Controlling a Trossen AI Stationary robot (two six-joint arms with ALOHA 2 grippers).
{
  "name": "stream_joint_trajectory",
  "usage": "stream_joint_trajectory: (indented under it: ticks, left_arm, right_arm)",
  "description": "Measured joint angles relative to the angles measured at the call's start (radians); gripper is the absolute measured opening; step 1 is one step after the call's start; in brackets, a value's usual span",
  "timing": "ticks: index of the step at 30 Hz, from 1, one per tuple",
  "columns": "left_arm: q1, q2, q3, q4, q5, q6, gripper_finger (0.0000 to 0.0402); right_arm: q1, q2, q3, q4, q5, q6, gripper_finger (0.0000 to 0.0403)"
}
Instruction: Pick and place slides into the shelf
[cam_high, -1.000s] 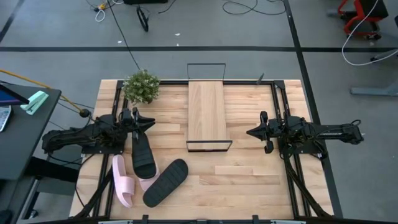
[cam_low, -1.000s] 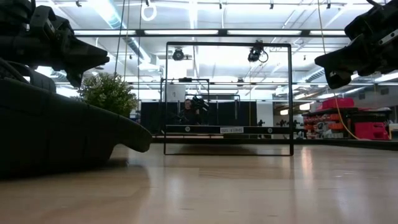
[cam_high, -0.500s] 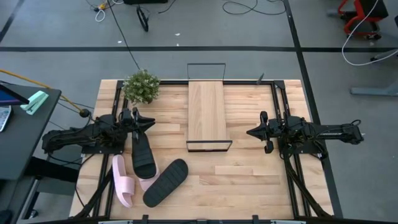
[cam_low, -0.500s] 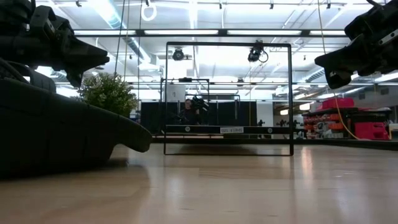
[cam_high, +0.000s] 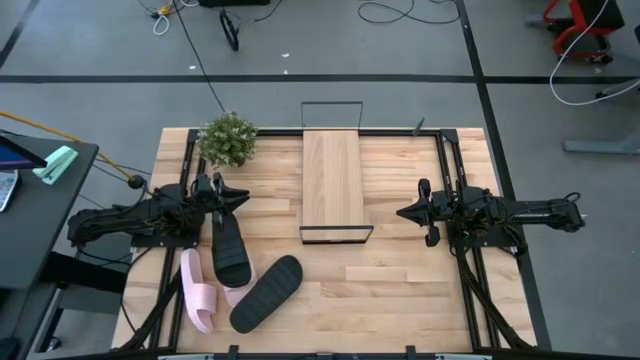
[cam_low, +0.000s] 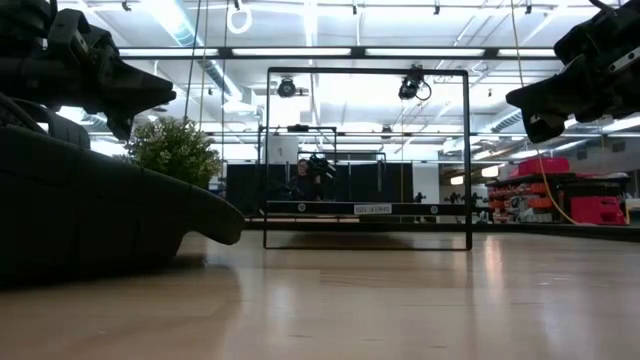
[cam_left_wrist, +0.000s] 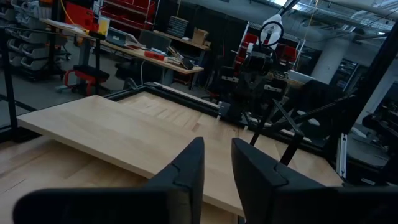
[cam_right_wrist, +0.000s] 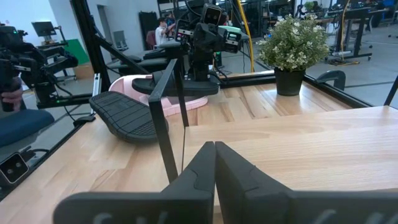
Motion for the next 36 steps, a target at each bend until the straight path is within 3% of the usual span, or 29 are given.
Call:
stream_joint_trajectory:
  ticks: [14, 18, 23, 30, 36]
  left_arm:
    - [0.000, 0.000, 0.000, 0.013, 0.000, -0.037, 0.0084]
    - [-0.003, 0.000, 0.002, 0.053, 0.006, -0.095, 0.0090]
    - [-0.019, 0.025, 0.065, 0.052, 0.020, -0.054, 0.0095]
    - [-0.019, 0.159, 0.199, 0.050, 0.021, -0.038, 0.0096]
    - [-0.019, 0.366, 0.353, 0.050, 0.019, 0.043, 0.0095]
  right_arm:
    - [0.000, 0.000, 0.000, 0.096, 0.007, 0.004, 0.0014]
    - [0.000, 0.000, 0.000, 0.164, 0.007, 0.052, 0.0014]
    - [0.000, 0.000, 0.000, 0.190, 0.007, 0.140, 0.0014]
    - [0.000, 0.000, 0.000, 0.308, 0.007, 0.151, 0.0014]
    - [0.000, 0.000, 0.004, 0.425, 0.009, 0.094, 0.0014]
